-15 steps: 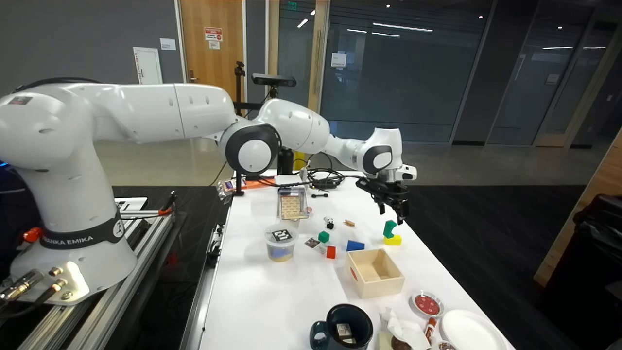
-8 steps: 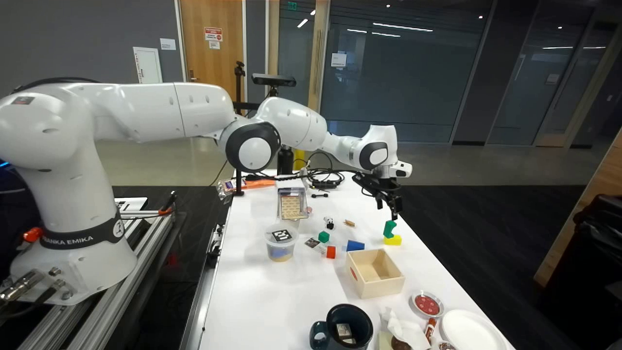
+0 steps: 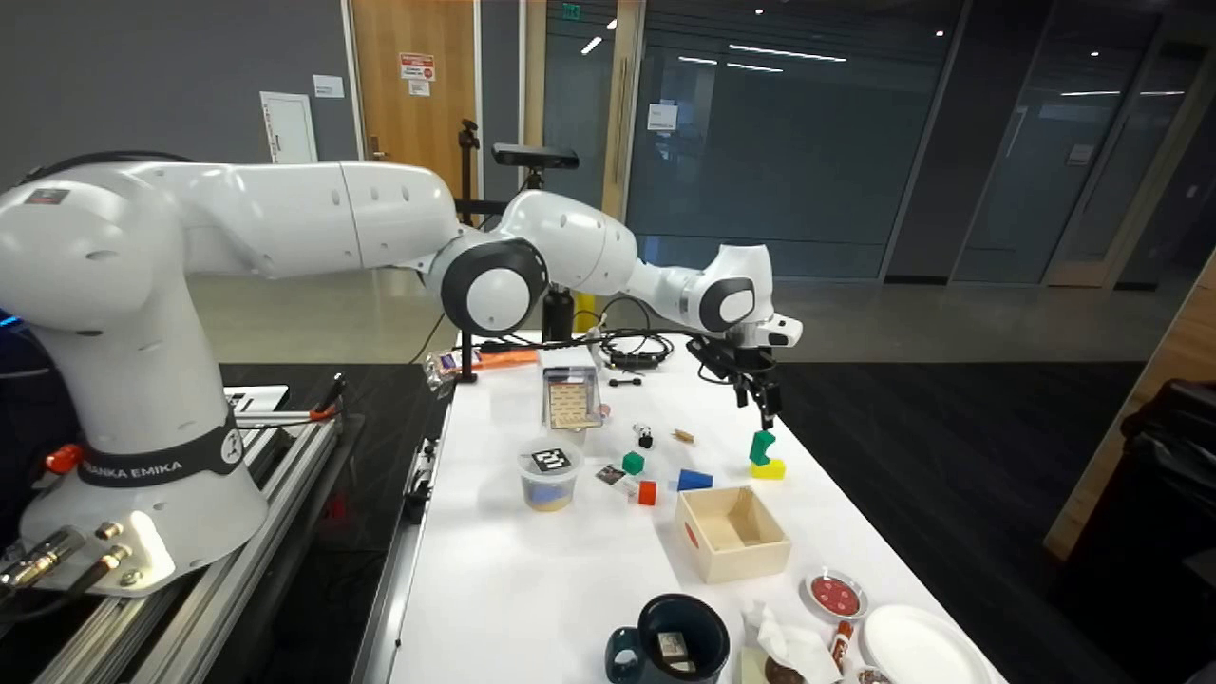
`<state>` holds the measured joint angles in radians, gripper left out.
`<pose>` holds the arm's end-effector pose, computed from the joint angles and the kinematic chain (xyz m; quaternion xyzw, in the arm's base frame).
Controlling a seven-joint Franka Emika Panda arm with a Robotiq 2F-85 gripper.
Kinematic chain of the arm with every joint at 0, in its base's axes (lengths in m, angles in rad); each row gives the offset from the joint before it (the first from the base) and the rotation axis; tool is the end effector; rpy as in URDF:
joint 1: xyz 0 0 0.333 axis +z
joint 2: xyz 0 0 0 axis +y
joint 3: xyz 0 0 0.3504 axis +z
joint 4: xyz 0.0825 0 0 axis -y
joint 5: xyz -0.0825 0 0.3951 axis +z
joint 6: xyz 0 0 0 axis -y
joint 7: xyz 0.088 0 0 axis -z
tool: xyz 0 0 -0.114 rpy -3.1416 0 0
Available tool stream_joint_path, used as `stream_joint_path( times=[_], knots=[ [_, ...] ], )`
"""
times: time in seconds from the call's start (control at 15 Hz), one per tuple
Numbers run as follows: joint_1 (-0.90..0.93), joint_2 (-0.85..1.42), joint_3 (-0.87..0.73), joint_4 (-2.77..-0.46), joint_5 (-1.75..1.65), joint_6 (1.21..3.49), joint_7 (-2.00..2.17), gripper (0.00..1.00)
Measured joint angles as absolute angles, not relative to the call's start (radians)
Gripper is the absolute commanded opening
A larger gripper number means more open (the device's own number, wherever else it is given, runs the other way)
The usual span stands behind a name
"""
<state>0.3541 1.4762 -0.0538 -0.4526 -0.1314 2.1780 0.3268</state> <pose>0.8223 0.2819 0.1351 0.9877 0.0447 0.1443 0.0390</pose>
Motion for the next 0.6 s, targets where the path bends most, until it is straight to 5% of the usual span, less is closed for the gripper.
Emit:
stream_joint_path(
  times=[0.6],
  knots=[
    [0.35, 1.476, -0.064, -0.453, -0.131, 2.18, 0.328, 1.0]
  ],
)
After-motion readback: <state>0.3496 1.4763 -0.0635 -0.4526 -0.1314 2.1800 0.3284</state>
